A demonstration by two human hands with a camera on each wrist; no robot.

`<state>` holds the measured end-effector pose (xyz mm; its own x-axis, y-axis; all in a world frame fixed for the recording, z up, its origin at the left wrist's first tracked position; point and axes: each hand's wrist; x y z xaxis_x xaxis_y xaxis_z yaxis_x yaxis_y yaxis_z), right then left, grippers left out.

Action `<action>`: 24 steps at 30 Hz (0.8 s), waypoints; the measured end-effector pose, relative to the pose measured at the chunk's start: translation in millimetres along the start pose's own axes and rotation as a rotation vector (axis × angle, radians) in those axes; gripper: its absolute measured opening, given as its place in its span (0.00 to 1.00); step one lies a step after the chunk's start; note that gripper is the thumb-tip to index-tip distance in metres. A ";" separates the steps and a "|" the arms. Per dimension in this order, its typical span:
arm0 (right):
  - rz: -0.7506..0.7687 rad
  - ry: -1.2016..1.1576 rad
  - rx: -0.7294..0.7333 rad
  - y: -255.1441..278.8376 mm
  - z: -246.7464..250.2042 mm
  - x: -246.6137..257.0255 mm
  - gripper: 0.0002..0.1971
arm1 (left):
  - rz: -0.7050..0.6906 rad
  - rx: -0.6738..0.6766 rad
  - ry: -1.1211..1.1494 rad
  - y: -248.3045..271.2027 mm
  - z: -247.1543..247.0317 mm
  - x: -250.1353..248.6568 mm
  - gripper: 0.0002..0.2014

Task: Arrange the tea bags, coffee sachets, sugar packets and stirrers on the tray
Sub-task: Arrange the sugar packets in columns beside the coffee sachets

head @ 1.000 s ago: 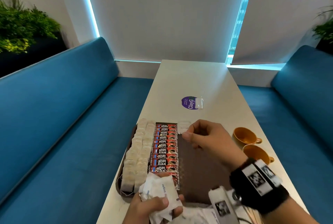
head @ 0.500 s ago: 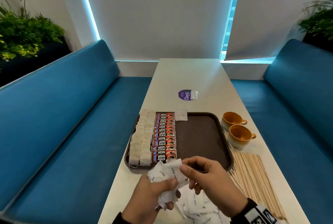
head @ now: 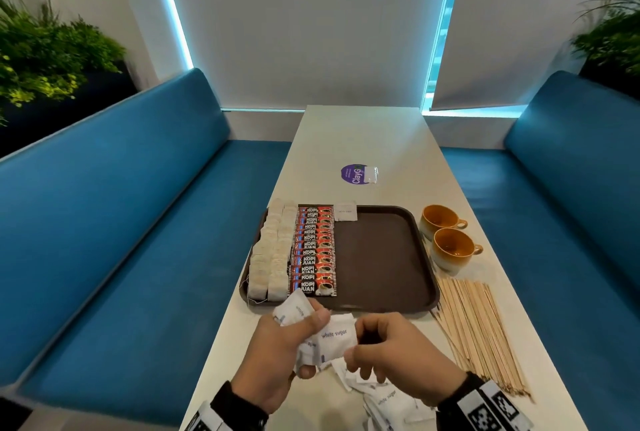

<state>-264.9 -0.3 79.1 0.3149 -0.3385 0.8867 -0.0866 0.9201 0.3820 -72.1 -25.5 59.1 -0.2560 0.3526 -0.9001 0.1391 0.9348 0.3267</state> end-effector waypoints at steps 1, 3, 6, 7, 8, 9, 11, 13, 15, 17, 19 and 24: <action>0.000 0.004 0.014 0.0 -0.6 0.2 0.07 | -0.009 -0.009 0.017 0.5 -1.4 -0.8 0.10; 0.020 -0.052 -0.008 -0.5 -0.1 -0.1 0.09 | -0.015 0.006 0.040 1.2 -2.1 -1.6 0.11; 0.059 -0.146 -0.112 -2.3 5.7 -0.9 0.12 | -0.039 0.089 0.029 0.8 -0.2 0.2 0.23; 0.062 -0.146 -0.134 -3.0 8.3 -0.9 0.12 | -0.044 0.100 0.018 1.0 0.2 0.2 0.23; 0.064 -0.131 -0.142 -3.3 10.9 -0.8 0.12 | -0.050 0.096 0.013 0.3 0.8 0.5 0.20; 0.068 -0.110 -0.134 -3.4 13.3 -0.3 0.13 | -0.054 0.078 0.017 -0.5 1.2 0.0 0.17; 0.078 -0.069 -0.096 -2.9 16.6 0.6 0.15 | -0.064 0.039 0.027 -1.7 1.5 -1.9 0.11; 0.082 -0.039 -0.070 -2.2 18.5 1.5 0.17 | -0.072 0.018 0.027 -2.8 1.1 -3.7 0.09; 0.086 -0.066 -0.088 -3.7 18.8 1.1 0.20 | -0.080 -0.004 0.030 -3.1 -0.1 -5.8 0.09; 0.095 -0.192 -0.145 -6.0 17.2 1.3 0.19 | -0.077 -0.030 0.033 -4.3 -1.2 -6.0 0.08; 0.123 -0.331 -0.183 -6.6 15.5 3.0 0.16 | -0.065 -0.045 0.019 -5.6 -3.0 -5.3 0.10; 0.132 -0.444 -0.216 -11.5 14.3 3.8 0.10 | -0.020 -0.042 -0.009 -6.9 -6.2 -4.3 0.19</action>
<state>-276.2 -15.0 81.8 -0.1219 -0.2241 0.9669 0.1133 0.9647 0.2379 -77.9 -33.2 62.5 -0.2496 0.3332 -0.9092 0.0940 0.9429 0.3197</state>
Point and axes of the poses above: each hand's wrist, its own y-axis away from the middle knuckle, its own z-axis out of the back of the hand, x = y × z, and after that the axes turned 6 degrees about -x, right-handed
